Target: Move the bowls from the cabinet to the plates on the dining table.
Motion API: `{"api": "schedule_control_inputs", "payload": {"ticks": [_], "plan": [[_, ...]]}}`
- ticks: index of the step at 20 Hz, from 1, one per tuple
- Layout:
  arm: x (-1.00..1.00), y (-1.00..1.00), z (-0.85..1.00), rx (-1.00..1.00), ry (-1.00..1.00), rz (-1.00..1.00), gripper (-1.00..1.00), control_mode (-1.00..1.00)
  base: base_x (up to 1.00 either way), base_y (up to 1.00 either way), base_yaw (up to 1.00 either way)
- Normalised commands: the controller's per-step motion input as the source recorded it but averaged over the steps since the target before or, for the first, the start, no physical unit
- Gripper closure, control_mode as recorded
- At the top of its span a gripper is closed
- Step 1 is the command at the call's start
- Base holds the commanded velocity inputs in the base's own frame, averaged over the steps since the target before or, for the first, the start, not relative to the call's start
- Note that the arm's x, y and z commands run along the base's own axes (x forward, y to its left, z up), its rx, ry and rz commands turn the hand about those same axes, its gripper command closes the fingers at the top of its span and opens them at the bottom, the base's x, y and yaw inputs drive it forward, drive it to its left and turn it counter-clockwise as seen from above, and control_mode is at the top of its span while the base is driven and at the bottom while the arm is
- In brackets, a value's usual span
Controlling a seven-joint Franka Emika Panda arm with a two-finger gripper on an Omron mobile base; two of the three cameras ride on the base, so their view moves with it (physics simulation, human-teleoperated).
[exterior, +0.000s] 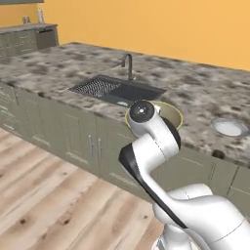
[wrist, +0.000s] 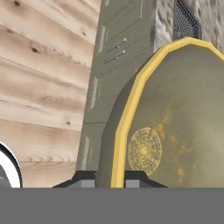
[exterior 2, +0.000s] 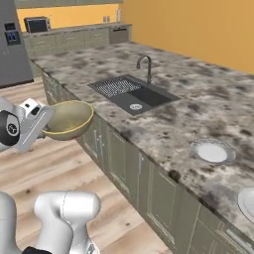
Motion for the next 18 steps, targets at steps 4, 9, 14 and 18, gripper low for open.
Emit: {"api": "schedule_control_inputs", "payload": {"ticks": [4,9,14,18], "plan": [[0.0,0.0,0.0,0.0,0.0,0.0,1.0,1.0,-0.19,0.09,-0.59],[0.0,0.0,0.0,0.0,0.0,0.0,1.0,1.0,-0.02,-0.05,-0.47],[0.0,0.0,0.0,0.0,0.0,0.0,1.0,1.0,-0.12,-0.17,-0.41],[0.0,0.0,0.0,0.0,0.0,0.0,1.0,1.0,0.0,-0.47,-0.32]]}}
